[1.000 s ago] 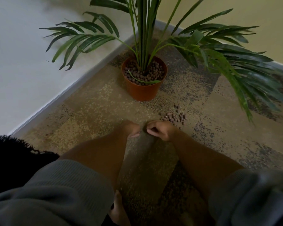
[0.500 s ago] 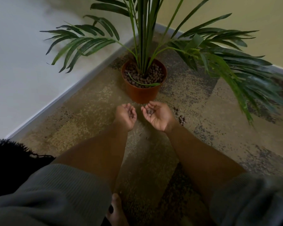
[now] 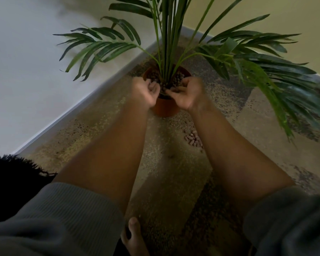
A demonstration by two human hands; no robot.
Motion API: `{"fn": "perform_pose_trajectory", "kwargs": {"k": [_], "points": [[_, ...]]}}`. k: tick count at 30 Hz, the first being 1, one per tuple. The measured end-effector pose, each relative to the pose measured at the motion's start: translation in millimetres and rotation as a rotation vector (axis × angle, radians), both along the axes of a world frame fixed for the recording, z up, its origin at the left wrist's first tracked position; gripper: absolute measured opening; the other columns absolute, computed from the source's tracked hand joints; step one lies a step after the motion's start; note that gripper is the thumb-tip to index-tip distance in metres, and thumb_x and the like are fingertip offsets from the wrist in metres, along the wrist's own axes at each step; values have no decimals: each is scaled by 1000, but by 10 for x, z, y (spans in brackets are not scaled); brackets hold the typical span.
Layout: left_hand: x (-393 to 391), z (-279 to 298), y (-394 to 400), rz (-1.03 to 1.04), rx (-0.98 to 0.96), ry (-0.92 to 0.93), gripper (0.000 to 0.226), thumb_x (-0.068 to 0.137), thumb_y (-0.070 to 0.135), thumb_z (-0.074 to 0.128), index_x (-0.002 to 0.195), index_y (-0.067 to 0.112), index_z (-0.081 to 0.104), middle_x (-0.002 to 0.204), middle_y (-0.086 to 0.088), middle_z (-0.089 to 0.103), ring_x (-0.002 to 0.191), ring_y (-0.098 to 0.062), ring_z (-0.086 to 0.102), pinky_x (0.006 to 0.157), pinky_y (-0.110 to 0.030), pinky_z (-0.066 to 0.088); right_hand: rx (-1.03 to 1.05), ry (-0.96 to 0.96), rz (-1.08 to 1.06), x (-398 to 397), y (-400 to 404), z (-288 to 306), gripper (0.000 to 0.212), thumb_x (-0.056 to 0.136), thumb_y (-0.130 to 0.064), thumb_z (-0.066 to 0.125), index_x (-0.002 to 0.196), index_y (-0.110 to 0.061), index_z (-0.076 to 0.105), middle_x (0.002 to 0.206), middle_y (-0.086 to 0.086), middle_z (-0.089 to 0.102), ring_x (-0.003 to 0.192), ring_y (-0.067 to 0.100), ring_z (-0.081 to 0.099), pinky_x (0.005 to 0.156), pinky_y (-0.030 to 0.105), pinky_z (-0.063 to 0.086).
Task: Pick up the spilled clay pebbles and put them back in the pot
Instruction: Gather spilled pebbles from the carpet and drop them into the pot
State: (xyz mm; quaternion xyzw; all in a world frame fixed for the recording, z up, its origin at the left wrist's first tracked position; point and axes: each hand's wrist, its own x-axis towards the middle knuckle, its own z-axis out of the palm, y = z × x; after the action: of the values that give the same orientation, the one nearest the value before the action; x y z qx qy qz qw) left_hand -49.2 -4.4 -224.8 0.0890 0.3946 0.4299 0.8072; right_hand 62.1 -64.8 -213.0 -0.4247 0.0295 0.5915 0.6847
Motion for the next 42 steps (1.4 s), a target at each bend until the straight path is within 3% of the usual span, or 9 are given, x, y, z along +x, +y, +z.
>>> {"fn": "perform_pose_trajectory", "kwargs": {"k": [7, 11, 15, 18, 20, 23, 29, 35, 42], "points": [[9, 138, -3, -86, 55, 31, 51, 106, 24, 19, 149, -2, 27, 152, -22, 34, 141, -33, 34, 116, -39, 31, -14, -66, 26, 86, 37, 77, 42, 101, 1, 31, 141, 13, 35, 149, 25, 37, 139, 38, 38, 117, 46, 32], [-81, -108, -114, -9, 48, 198, 50, 104, 26, 16, 146, 14, 40, 144, -4, 51, 128, -14, 52, 94, -23, 43, 21, -24, 134, 42, -133, 0, 26, 99, 3, 35, 119, 11, 49, 133, 32, 51, 126, 41, 54, 98, 37, 54], [-140, -576, -285, -114, 13, 408, 47, 104, 26, 20, 144, 18, 43, 144, 1, 50, 128, -12, 50, 98, -21, 39, -94, -182, 290, -6, -249, -215, 23, 100, 1, 39, 119, 6, 51, 107, 22, 63, 100, 33, 66, 82, 31, 59], [-232, -955, -496, -326, 73, 695, 34, 103, 29, 36, 125, 14, 57, 102, 3, 60, 89, -10, 59, 81, -23, 46, -234, -306, 376, -53, -340, -452, 24, 98, 4, 43, 121, 1, 50, 96, 14, 60, 85, 23, 65, 77, 28, 61], [-330, -1163, -604, -409, 131, 955, 34, 96, 29, 49, 122, 10, 62, 79, 5, 53, 69, -9, 52, 65, -24, 46, -359, -476, 484, -89, -415, -665, 27, 95, 2, 50, 122, 1, 53, 99, 14, 62, 79, 17, 63, 67, 21, 59], [-436, -1325, -668, -384, 176, 1176, 28, 88, 21, 61, 115, 16, 66, 86, 1, 64, 73, -15, 60, 60, -27, 49, -543, -995, 803, -110, -544, -999, 22, 91, -7, 59, 111, 1, 67, 102, 18, 69, 76, 21, 62, 66, 28, 54], [-638, -1477, -561, -503, 350, 1697, 46, 81, 25, 59, 127, 22, 55, 140, -13, 40, 129, -33, 39, 103, -45, 40, -596, -1545, 1533, -229, -819, -1266, 40, 84, -36, 73, 110, -5, 71, 112, 9, 69, 91, 22, 61, 75, 26, 42], [-776, -1631, -520, -661, 326, 1747, 48, 86, 27, 58, 131, 12, 52, 144, -18, 41, 133, -37, 38, 111, -46, 33, -513, -1809, 1493, -369, -823, -1305, 22, 89, -27, 65, 102, -11, 72, 108, 7, 72, 87, 19, 61, 57, 22, 37], [-834, -1617, -588, -600, 364, 1584, 17, 86, 14, 59, 101, 19, 67, 122, -6, 64, 115, -25, 58, 95, -31, 48, -419, -1850, 1389, -468, -780, -1302, 30, 94, -16, 58, 122, -8, 64, 122, 11, 65, 111, 25, 62, 91, 30, 50]]}}
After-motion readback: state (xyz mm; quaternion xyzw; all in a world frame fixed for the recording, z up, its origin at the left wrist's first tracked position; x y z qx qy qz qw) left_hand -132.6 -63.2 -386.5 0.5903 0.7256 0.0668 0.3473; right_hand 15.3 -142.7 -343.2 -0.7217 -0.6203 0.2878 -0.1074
